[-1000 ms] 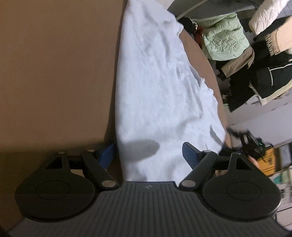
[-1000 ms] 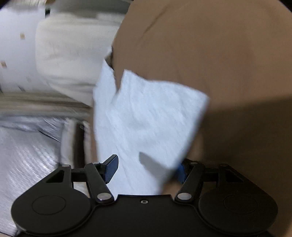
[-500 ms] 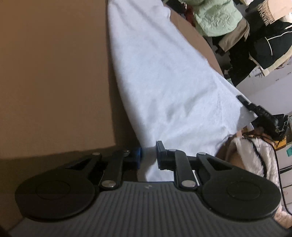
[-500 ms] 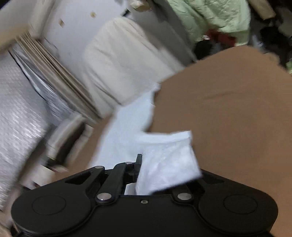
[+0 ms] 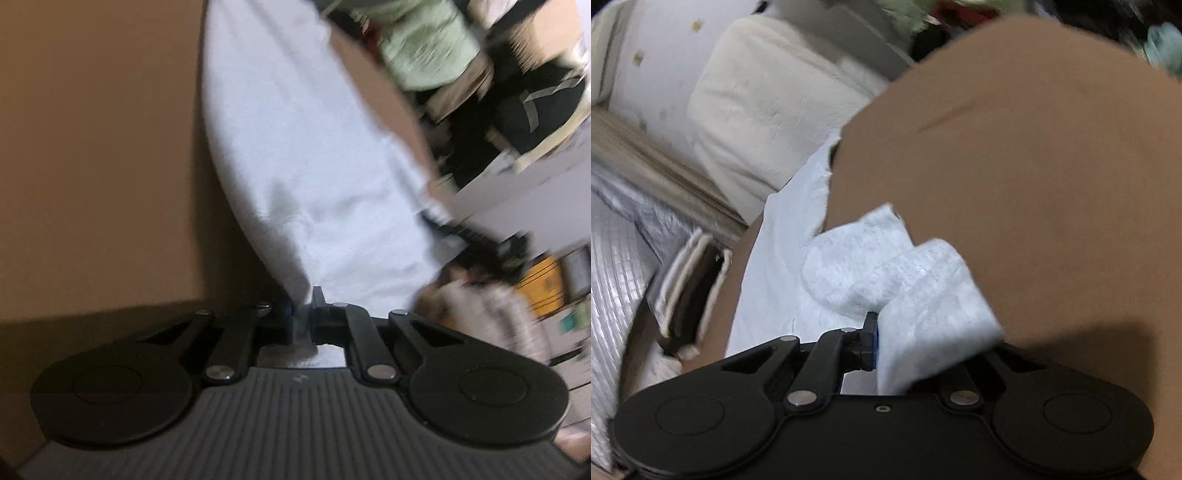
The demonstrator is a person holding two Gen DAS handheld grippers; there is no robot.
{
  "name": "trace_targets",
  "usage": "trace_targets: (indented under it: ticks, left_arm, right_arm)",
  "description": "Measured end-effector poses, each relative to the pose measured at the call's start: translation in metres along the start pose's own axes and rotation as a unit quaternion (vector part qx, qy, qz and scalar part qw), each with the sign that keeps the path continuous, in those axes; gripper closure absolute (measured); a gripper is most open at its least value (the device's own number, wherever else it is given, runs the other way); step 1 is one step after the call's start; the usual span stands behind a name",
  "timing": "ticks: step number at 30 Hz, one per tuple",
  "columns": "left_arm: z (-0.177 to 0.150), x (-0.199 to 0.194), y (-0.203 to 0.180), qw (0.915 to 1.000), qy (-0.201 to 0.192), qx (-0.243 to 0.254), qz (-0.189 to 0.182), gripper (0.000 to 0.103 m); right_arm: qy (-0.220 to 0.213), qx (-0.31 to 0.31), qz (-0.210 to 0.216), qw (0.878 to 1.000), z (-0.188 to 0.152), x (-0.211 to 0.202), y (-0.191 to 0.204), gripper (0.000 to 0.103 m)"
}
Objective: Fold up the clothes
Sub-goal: 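Pull the shirt edge straight with the left gripper while the right gripper releases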
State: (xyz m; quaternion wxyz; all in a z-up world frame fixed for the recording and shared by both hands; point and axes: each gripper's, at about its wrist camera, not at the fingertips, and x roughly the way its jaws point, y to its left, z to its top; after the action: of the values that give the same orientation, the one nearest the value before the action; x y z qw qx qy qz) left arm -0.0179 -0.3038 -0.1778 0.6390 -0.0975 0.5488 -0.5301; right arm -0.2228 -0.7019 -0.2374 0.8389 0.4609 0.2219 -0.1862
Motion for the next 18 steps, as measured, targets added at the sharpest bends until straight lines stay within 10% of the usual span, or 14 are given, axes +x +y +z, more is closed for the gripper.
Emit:
trace_targets:
  ticks: [6,15,18]
  left_arm:
    - [-0.008,-0.022,0.012,0.9974,0.006,-0.013,0.071,0.101]
    - [-0.010,-0.023,0.018,0.9948,0.024,0.007,0.098,0.098]
    - [-0.009,-0.022,0.021,0.9909,0.031,0.015,0.130,0.080]
  right_arm:
    - [0.034,-0.041,-0.039,0.998,0.006,-0.012,0.009,0.079]
    - [0.021,-0.047,-0.080,0.995,0.036,-0.038,0.039,0.087]
    - [0.012,-0.069,-0.059,0.996,0.054,-0.047,0.069,0.087]
